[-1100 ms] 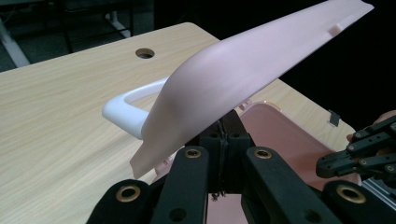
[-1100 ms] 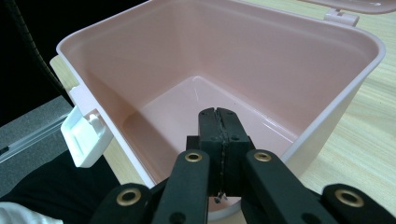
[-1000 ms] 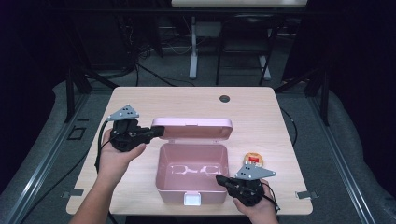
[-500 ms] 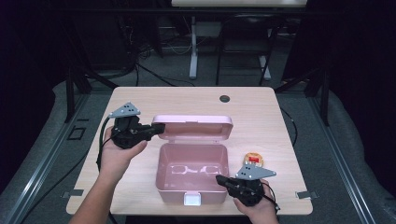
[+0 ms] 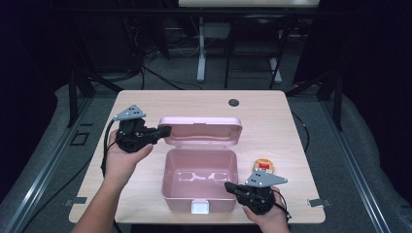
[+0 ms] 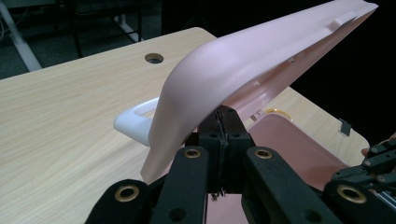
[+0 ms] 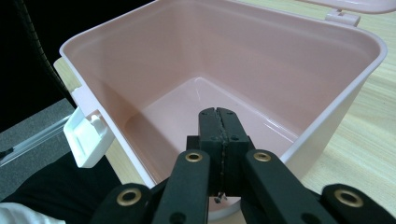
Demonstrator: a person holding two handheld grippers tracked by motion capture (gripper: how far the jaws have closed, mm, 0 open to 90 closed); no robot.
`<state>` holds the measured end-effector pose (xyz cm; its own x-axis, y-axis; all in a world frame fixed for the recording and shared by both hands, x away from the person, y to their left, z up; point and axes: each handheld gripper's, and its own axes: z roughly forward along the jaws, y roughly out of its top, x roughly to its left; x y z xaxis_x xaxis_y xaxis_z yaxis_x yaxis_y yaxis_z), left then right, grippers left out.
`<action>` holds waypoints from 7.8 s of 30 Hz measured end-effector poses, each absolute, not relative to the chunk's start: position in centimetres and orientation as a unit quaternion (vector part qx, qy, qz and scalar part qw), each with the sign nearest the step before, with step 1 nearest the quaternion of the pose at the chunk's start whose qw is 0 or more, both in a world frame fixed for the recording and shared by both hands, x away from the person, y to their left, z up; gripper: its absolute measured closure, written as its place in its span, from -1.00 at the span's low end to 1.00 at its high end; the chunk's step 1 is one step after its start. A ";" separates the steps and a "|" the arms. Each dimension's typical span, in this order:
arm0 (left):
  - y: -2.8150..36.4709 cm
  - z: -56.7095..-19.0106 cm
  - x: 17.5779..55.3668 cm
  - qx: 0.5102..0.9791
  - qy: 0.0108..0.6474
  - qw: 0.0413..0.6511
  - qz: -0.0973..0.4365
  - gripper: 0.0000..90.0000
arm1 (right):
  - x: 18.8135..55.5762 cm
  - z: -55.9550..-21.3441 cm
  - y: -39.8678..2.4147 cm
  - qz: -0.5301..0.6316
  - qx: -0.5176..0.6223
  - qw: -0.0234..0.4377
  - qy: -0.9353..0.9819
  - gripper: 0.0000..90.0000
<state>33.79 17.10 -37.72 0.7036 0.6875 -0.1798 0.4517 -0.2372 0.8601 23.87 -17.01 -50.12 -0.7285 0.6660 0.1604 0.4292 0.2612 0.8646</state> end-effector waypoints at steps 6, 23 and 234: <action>17.1 -37.6 34.0 0.775 0.368 0.500 0.121 0.99 | 23.9 -50.1 -17.0 0.500 0.349 0.117 0.784 1.00; 17.4 -37.7 34.9 0.774 0.375 0.495 0.123 0.98 | 23.9 -50.2 -17.1 0.501 0.349 0.117 0.784 1.00; 23.2 -45.5 30.3 0.781 0.404 0.458 0.131 -0.06 | 40.1 -49.4 -22.6 0.062 0.472 0.059 0.877 -0.67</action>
<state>30.31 23.16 -45.49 0.6389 0.7512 -0.1658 0.5107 -0.2530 0.8217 40.06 -22.56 -49.43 -0.5473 0.8357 -0.0456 0.8210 0.5466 0.1646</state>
